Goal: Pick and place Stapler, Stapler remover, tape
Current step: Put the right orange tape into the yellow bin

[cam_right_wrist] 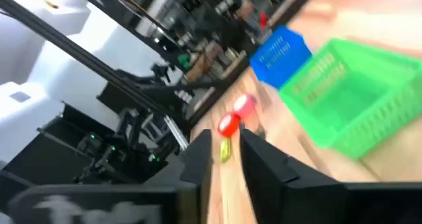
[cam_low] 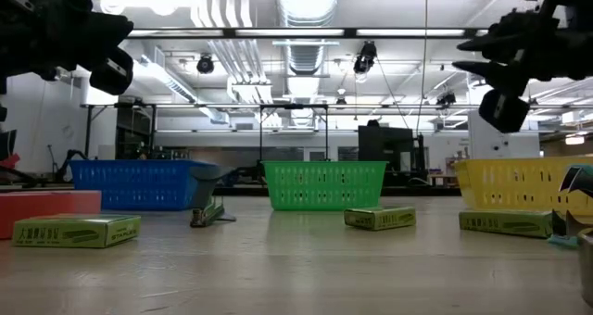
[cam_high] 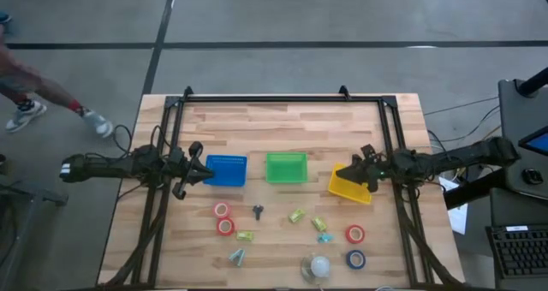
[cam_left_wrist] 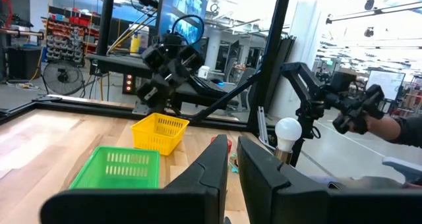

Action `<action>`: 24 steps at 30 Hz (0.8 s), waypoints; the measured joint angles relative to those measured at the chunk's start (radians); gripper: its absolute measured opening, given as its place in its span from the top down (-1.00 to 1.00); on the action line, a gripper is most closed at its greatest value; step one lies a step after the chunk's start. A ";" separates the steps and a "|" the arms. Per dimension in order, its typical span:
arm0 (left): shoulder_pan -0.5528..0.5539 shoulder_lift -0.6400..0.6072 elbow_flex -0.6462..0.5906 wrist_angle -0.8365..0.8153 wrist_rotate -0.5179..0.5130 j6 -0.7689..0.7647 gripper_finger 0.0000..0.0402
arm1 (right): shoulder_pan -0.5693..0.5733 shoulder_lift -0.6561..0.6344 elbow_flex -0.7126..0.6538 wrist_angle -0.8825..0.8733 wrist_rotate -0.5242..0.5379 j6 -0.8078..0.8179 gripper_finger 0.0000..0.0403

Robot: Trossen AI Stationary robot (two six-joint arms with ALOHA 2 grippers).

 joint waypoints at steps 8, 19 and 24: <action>0.000 0.000 0.000 0.001 0.000 0.000 0.79 | 0.064 0.178 0.120 0.018 -0.020 0.035 -0.22; 0.000 0.000 0.000 0.002 0.000 0.000 0.79 | 0.375 0.429 0.525 -0.672 0.062 0.254 -0.50; 0.000 0.000 0.000 0.002 0.000 0.000 0.79 | 0.498 0.598 0.729 -1.001 0.116 0.442 -0.48</action>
